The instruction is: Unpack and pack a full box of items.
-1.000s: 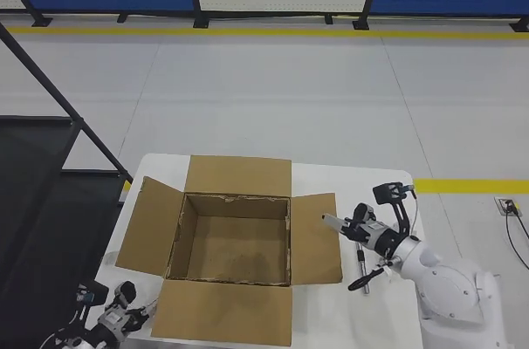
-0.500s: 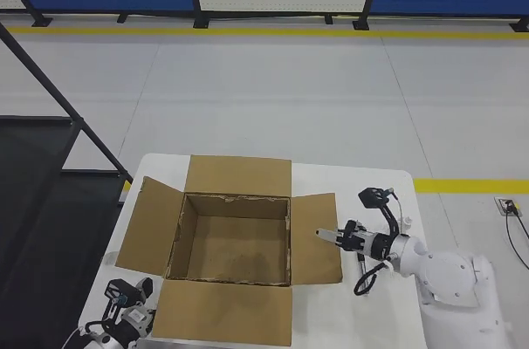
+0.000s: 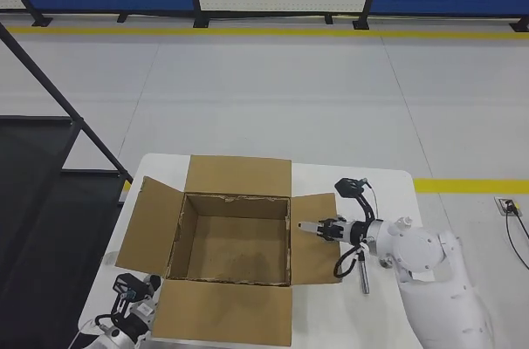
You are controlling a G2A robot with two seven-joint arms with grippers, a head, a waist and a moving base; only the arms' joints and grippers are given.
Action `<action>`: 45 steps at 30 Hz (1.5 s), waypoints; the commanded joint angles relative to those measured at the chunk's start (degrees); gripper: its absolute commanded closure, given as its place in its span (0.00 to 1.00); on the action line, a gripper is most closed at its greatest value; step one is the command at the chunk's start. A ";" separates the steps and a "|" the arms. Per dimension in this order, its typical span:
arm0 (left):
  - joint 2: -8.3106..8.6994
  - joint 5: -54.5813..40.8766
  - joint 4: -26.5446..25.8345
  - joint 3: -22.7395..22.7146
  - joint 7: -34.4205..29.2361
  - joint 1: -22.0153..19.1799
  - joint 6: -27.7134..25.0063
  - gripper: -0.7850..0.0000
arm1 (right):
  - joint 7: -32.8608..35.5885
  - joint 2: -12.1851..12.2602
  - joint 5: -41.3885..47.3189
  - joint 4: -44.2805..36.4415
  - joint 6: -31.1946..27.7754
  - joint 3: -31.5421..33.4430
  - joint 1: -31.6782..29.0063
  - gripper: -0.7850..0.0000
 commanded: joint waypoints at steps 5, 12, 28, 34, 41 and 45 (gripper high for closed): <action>0.16 -0.65 0.28 0.35 -0.01 -0.47 0.52 0.00 | -2.08 0.20 -0.29 1.49 0.57 -1.93 1.74 0.00; 0.36 -1.27 0.48 0.92 -0.42 -1.61 1.02 0.00 | -3.60 0.47 -0.88 3.25 1.93 -3.84 3.72 0.00; 0.89 -1.74 1.27 2.08 -1.69 -4.31 1.36 0.00 | -8.45 1.78 -0.12 0.38 1.19 -2.95 1.66 0.00; 1.03 -1.87 1.36 2.83 -1.92 -5.05 1.71 0.00 | -12.03 2.64 -2.16 -4.53 0.10 -0.70 -2.33 0.00; 1.46 -2.12 1.81 0.96 -0.33 -3.00 1.10 0.00 | -12.29 4.14 -9.00 -16.25 2.20 4.53 -10.92 0.00; 1.67 -3.76 1.94 -1.37 1.59 -1.12 1.57 0.00 | -11.57 4.93 -13.53 -22.56 2.74 7.50 -16.64 0.00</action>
